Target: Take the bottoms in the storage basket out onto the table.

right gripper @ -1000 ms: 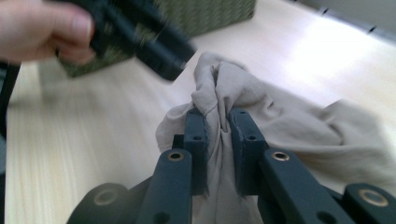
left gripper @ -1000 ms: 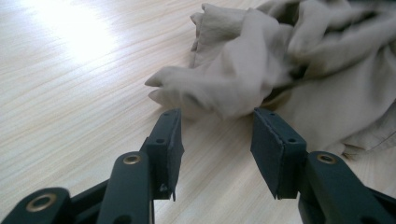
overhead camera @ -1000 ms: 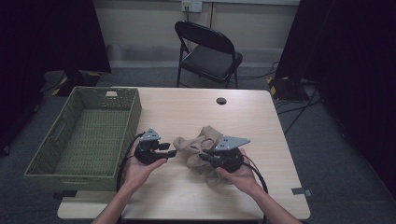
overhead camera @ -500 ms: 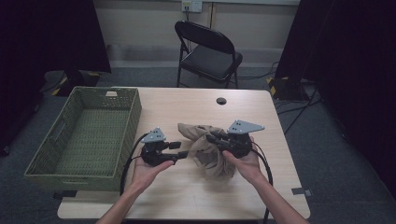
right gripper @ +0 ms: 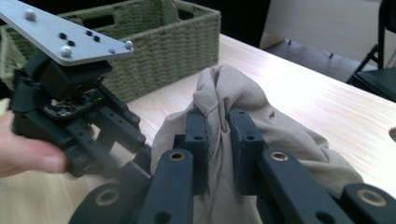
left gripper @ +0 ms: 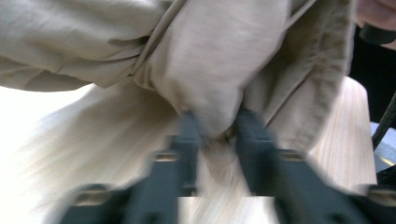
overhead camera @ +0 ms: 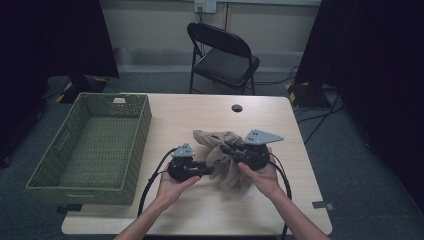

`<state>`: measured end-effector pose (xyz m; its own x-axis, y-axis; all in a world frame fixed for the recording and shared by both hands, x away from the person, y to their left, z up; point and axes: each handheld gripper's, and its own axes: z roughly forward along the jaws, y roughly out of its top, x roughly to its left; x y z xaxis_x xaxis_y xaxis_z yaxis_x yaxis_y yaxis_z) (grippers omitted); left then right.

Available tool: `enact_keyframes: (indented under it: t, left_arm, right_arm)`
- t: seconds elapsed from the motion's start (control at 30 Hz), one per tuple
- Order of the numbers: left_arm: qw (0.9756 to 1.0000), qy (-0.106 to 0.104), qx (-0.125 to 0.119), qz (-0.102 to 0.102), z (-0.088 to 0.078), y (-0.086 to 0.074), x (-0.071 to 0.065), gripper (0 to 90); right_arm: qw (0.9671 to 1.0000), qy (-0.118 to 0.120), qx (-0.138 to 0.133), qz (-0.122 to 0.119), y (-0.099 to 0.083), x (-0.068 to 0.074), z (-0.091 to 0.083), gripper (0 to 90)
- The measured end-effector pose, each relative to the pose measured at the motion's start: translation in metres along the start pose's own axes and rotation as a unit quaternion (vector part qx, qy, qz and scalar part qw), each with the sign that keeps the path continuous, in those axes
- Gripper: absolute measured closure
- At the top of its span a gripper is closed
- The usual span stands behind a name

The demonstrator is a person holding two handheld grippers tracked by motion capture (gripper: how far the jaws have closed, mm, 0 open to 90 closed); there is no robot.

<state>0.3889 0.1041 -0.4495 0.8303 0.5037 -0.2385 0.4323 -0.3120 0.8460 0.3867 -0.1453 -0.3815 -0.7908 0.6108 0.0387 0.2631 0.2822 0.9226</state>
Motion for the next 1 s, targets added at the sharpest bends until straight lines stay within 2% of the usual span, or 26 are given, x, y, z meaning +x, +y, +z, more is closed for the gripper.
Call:
enact_keyframes:
  t: [0.07,0.13,0.2,0.23,0.3,0.4,0.47,0.53,0.63,0.8,0.87,0.93,1.0]
  left_arm:
    - [0.9999,0.013,-0.008,-0.004,-0.009,0.003,0.004,81.7]
    - [0.9996,0.025,-0.015,0.004,-0.018,0.007,0.007,83.8]
    - [0.9992,0.029,-0.026,0.007,-0.028,0.014,0.007,84.5]
    - [0.9990,0.031,-0.029,0.010,-0.032,0.017,0.006,84.8]
    - [0.9984,0.039,-0.031,0.028,-0.042,0.025,0.001,85.1]
    - [0.9964,0.050,-0.052,0.045,-0.059,0.037,-0.007,85.3]
    - [0.9954,0.050,-0.066,0.048,-0.068,0.043,-0.011,85.4]
    - [0.9950,0.053,-0.064,0.055,-0.072,0.047,-0.014,85.4]
    - [0.9955,0.052,-0.055,0.057,-0.067,0.046,-0.015,85.4]
    - [0.9972,0.049,-0.018,0.052,-0.037,0.042,-0.011,84.1]
    - [0.9979,0.044,-0.016,0.044,-0.028,0.040,-0.011,77.9]
    - [0.9978,0.039,-0.004,0.053,-0.025,0.039,-0.013,74.0]
    - [0.9980,0.039,-0.004,0.050,-0.024,0.037,-0.014,68.0]
  right_arm:
    - [1.0000,0.003,-0.006,-0.003,0.003,0.002,-0.003,79.2]
    - [0.9999,0.008,-0.012,-0.008,0.005,0.003,-0.006,79.2]
    - [0.9998,0.008,-0.016,-0.006,0.006,0.003,-0.008,79.1]
    - [0.9998,0.007,-0.019,-0.006,0.007,0.003,-0.010,79.1]
    - [0.9996,0.007,-0.027,-0.004,0.010,0.004,-0.013,79.2]
    - [0.9987,0.007,-0.050,-0.011,0.017,0.010,-0.020,79.2]
    - [0.9977,0.002,-0.066,-0.018,0.023,0.015,-0.025,79.2]
    - [0.9971,-0.003,-0.074,-0.020,0.026,0.017,-0.029,79.0]
    - [0.9979,-0.020,-0.059,-0.016,0.018,0.011,-0.026,78.6]
    - [0.9987,-0.050,-0.004,-0.003,-0.009,-0.007,-0.011,78.4]
    - [0.9980,-0.063,0.010,0.001,-0.017,-0.014,-0.009,78.4]
    - [0.9970,-0.072,0.018,0.021,-0.026,-0.027,-0.010,78.3]
    - [0.9951,-0.088,0.033,0.030,-0.036,-0.037,-0.010,78.0]
